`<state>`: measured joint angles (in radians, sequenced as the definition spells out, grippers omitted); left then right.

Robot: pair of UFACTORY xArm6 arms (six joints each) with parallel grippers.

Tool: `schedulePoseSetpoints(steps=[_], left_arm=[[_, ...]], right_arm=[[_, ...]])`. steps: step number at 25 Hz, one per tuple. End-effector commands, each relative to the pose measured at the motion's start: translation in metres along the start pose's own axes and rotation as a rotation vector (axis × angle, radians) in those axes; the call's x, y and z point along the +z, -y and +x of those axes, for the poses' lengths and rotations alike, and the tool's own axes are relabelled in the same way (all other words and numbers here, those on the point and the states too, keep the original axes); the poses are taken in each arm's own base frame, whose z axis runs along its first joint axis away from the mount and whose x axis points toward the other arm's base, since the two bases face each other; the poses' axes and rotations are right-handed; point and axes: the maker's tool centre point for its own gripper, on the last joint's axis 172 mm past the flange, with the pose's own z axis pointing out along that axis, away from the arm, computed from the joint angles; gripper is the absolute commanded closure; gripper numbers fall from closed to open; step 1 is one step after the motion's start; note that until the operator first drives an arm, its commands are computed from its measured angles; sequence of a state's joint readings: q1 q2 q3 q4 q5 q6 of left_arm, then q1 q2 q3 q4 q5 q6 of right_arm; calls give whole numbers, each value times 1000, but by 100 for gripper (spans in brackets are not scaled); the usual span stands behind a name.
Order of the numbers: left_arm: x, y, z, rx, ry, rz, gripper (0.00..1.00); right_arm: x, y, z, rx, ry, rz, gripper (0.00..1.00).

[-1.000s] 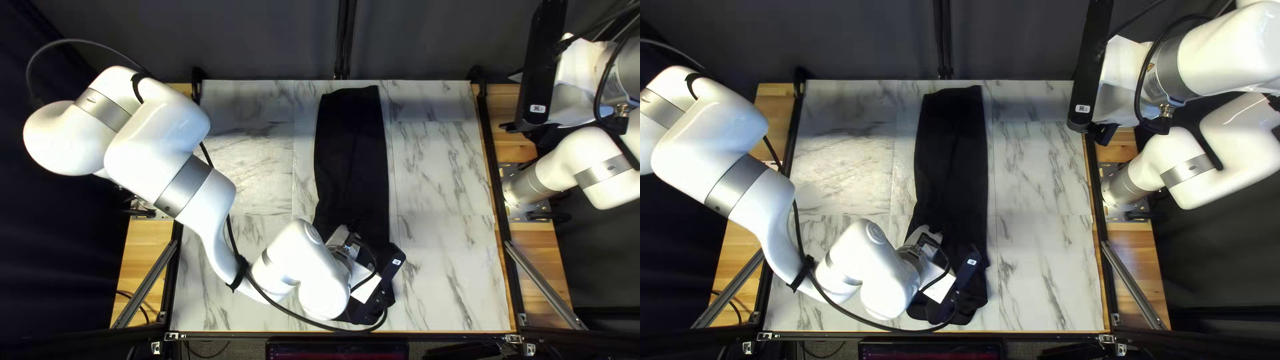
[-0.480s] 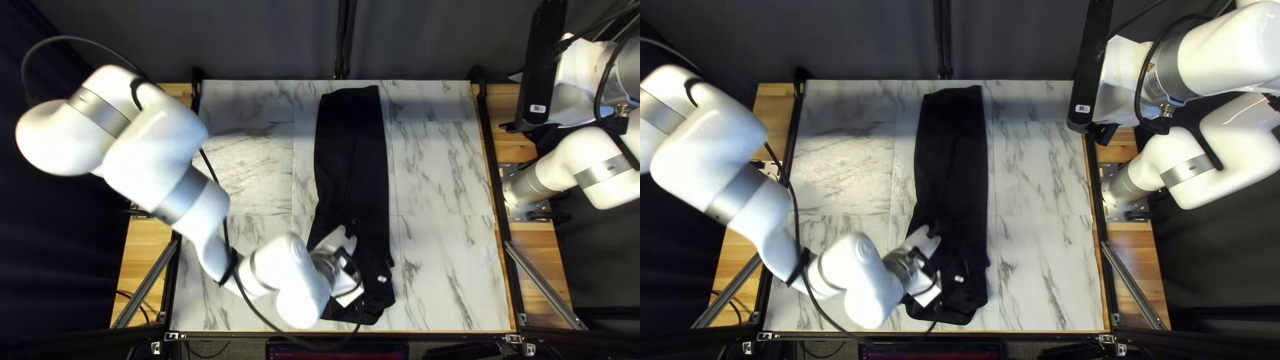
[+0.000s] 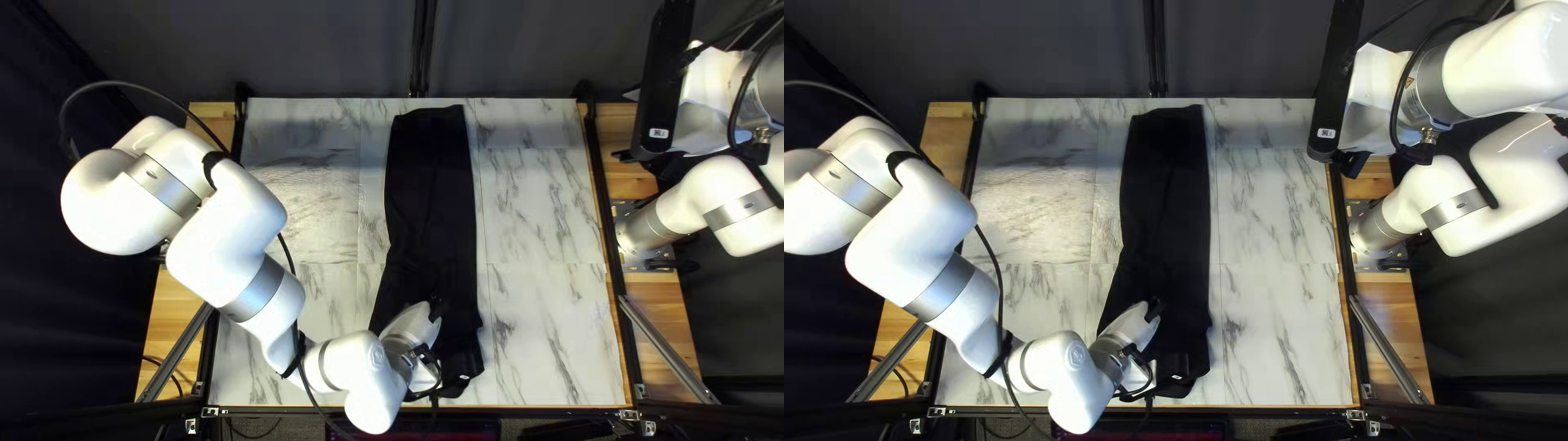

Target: Fold t-shirt

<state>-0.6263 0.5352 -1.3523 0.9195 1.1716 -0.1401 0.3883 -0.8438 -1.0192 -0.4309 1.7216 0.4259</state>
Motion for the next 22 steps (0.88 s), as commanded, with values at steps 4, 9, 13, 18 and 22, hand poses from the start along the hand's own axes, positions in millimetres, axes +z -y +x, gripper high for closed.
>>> schedulePoseSetpoints(steps=[4,9,13,18,22], left_arm=[[8,-5,11,87,-72,-33,0],[15,-4,15,119,-102,-41,2],[21,-5,13,133,-109,-56,14],[20,-7,14,151,-117,-65,93],[17,-8,14,164,-119,-69,95]], right_arm=[[0,0,0,0,0,0,0],[0,0,0,0,0,0,0],[0,0,0,0,0,0,0],[0,0,0,0,0,0,0],[0,0,0,0,0,0,0]])
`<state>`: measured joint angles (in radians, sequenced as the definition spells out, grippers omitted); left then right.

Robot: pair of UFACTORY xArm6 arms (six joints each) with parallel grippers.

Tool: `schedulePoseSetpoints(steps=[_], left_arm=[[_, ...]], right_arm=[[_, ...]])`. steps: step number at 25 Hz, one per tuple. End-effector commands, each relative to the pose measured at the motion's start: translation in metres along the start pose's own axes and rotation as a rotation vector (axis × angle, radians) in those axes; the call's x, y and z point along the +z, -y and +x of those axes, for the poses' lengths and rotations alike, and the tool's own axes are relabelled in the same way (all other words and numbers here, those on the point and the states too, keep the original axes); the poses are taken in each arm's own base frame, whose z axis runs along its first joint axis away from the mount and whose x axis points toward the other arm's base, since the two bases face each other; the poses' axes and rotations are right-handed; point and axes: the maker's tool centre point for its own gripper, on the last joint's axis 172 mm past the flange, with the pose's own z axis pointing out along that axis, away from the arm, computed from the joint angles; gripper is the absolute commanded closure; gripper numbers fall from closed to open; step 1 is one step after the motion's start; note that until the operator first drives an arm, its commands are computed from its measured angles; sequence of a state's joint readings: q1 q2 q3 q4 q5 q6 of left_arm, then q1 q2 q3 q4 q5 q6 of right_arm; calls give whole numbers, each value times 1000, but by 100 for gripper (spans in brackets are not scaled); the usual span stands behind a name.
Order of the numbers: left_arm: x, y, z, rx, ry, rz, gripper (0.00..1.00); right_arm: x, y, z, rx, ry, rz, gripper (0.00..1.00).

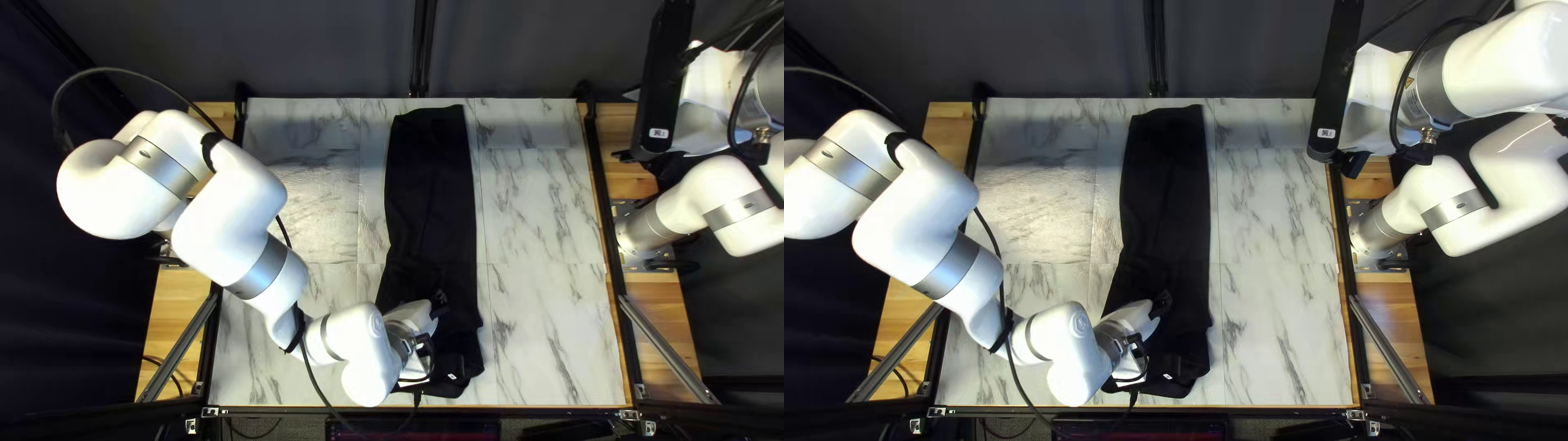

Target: Fold t-shirt

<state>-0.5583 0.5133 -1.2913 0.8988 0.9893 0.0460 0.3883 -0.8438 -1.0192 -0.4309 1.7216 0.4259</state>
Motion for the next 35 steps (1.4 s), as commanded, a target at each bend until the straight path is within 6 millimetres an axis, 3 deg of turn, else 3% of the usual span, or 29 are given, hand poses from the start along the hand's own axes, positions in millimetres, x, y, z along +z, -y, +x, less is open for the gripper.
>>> schedulePoseSetpoints(steps=[1,9,11,12,13,14,22,35], left_arm=[[-3,-1,1,11,-2,-3,95],[-9,1,5,31,-2,-4,98],[-15,2,6,35,-1,-1,93],[-17,2,6,37,-1,-1,38],[-19,1,6,40,-1,-1,16],[-21,1,7,42,-1,-1,0],[-16,-4,16,67,1,-14,0],[-8,-8,13,133,-2,-68,0]], right_arm=[[0,0,0,0,0,0,0],[0,0,0,0,0,0,0],[0,0,0,0,0,0,0],[0,0,0,0,0,0,0],[0,0,0,0,0,0,0],[0,0,0,0,0,0,0],[0,0,0,0,0,0,0],[0,0,0,0,0,0,0]])
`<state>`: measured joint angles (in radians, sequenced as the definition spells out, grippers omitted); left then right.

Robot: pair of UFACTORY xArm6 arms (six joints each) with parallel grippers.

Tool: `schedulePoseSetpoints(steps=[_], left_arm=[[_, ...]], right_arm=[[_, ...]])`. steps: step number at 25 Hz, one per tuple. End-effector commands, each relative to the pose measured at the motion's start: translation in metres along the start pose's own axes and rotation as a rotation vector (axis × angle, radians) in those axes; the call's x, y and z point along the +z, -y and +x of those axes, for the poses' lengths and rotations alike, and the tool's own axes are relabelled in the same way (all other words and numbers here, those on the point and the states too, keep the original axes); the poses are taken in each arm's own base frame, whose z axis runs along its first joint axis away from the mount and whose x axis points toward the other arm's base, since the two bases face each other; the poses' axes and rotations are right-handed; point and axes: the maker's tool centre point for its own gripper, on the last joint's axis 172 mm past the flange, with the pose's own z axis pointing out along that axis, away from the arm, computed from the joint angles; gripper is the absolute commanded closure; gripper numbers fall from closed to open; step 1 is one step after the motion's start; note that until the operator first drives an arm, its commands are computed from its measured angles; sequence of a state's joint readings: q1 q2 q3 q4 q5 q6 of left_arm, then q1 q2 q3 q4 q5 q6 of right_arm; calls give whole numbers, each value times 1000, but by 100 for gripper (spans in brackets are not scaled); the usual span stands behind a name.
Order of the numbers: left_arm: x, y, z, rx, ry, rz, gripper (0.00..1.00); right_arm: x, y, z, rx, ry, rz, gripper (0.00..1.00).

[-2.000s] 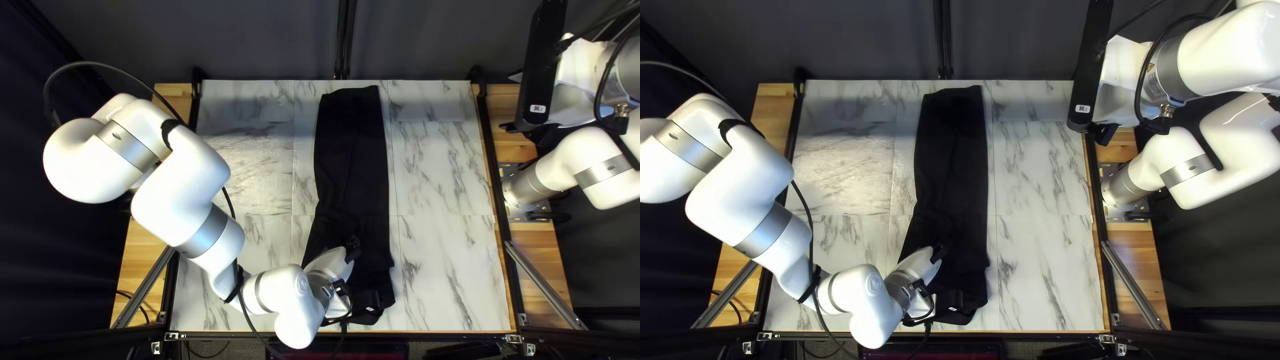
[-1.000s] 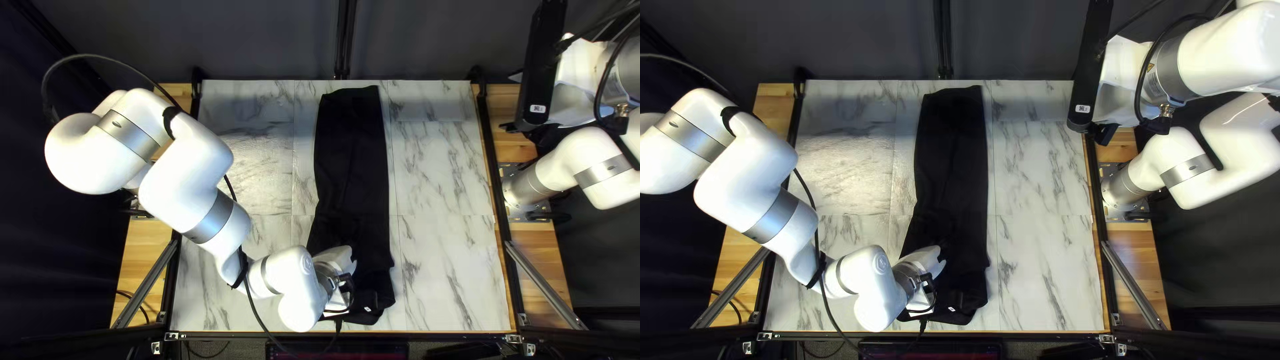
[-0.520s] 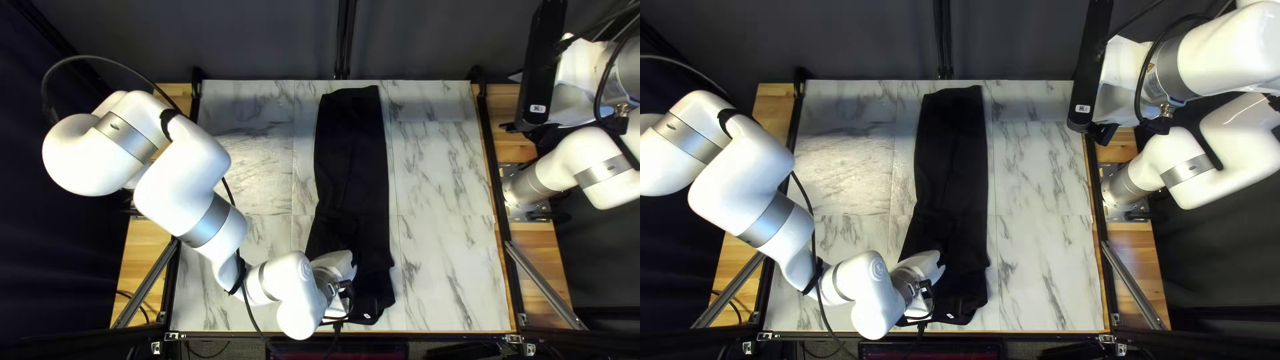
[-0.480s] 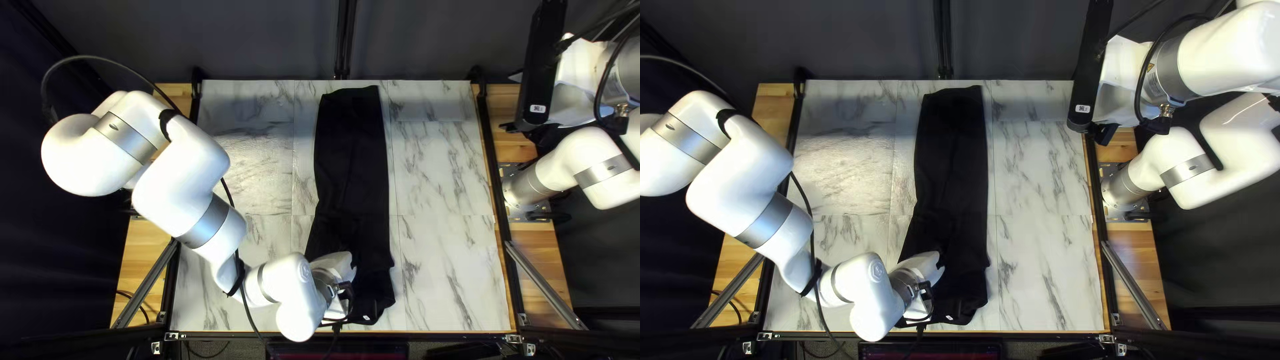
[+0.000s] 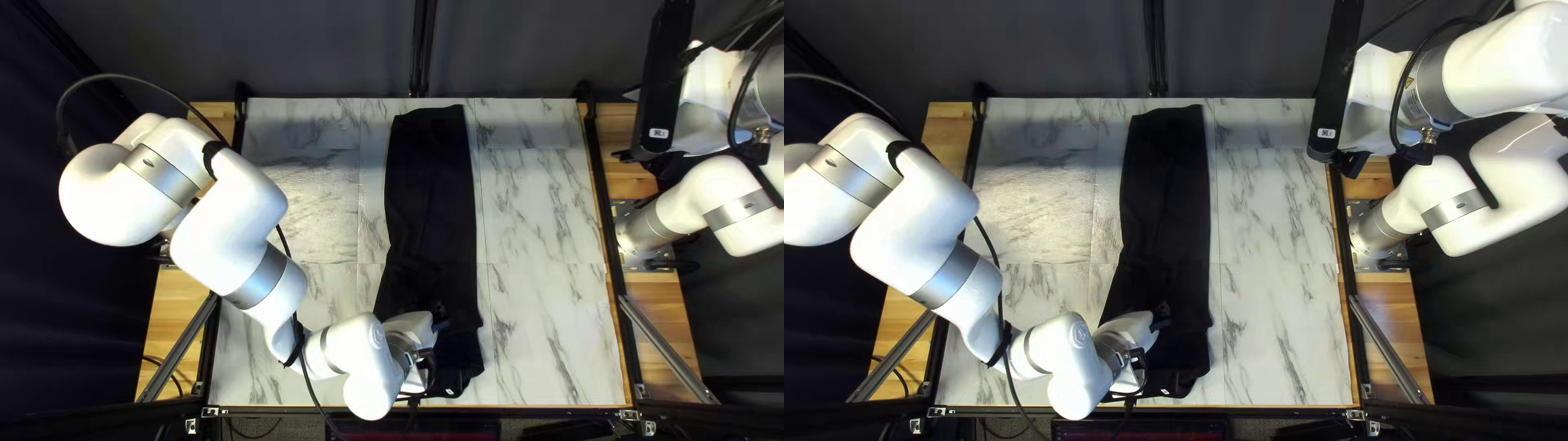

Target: Fold t-shirt

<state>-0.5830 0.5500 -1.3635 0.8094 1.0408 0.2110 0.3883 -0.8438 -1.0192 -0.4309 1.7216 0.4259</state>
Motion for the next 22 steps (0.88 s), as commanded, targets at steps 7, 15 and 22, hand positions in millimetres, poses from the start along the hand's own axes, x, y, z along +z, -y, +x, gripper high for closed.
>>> schedulePoseSetpoints(steps=[7,15,22], left_arm=[[5,0,1,59,-37,-39,2],[13,4,-2,70,-63,-70,22],[13,5,-5,81,-70,-87,100]], right_arm=[[0,0,0,0,0,0,0],[0,0,0,0,0,0,0],[0,0,0,0,0,0,0]])
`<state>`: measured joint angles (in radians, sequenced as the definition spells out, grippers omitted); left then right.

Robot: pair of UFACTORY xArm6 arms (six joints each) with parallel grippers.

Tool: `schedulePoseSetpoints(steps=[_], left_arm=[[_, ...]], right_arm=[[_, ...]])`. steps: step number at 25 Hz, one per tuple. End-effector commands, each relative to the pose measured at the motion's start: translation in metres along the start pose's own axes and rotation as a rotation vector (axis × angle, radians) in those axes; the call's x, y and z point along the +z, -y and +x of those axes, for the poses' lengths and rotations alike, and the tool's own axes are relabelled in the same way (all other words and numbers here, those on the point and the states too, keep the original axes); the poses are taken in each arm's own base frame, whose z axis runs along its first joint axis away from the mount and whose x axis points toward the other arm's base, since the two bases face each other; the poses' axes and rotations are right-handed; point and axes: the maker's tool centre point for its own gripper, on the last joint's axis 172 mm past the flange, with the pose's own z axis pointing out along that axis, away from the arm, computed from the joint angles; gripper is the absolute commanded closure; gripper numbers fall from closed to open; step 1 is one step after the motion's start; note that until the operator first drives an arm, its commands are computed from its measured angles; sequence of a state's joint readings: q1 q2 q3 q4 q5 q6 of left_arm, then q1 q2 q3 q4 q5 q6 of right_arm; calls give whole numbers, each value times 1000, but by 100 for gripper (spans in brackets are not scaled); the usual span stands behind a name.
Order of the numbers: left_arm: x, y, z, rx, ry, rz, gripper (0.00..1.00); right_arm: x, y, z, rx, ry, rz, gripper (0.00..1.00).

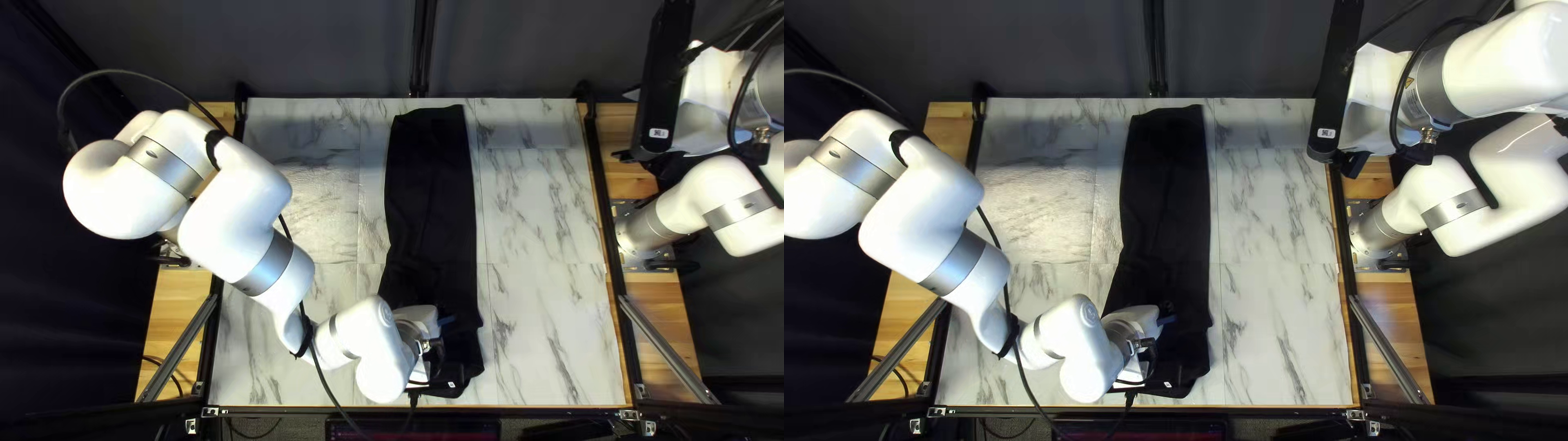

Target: Fold t-shirt

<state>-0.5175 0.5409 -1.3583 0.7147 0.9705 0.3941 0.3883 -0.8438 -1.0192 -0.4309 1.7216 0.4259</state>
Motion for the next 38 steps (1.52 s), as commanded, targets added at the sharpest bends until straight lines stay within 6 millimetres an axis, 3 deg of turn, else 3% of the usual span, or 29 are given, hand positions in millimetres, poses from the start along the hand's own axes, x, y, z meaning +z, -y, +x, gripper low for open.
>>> schedulePoseSetpoints(steps=[1,7,17,32,38], left_arm=[[-1,1,-1,7,-3,-6,100],[-1,0,-2,19,-4,-13,100],[-18,0,1,-14,-51,0,100],[-31,-1,-16,-116,-168,6,100],[-49,4,-11,-189,-222,3,100]], right_arm=[[0,0,0,0,0,0,0],[0,0,0,0,0,0,0],[0,0,0,0,0,0,0],[0,0,0,0,0,0,0],[0,0,0,0,0,0,0]])
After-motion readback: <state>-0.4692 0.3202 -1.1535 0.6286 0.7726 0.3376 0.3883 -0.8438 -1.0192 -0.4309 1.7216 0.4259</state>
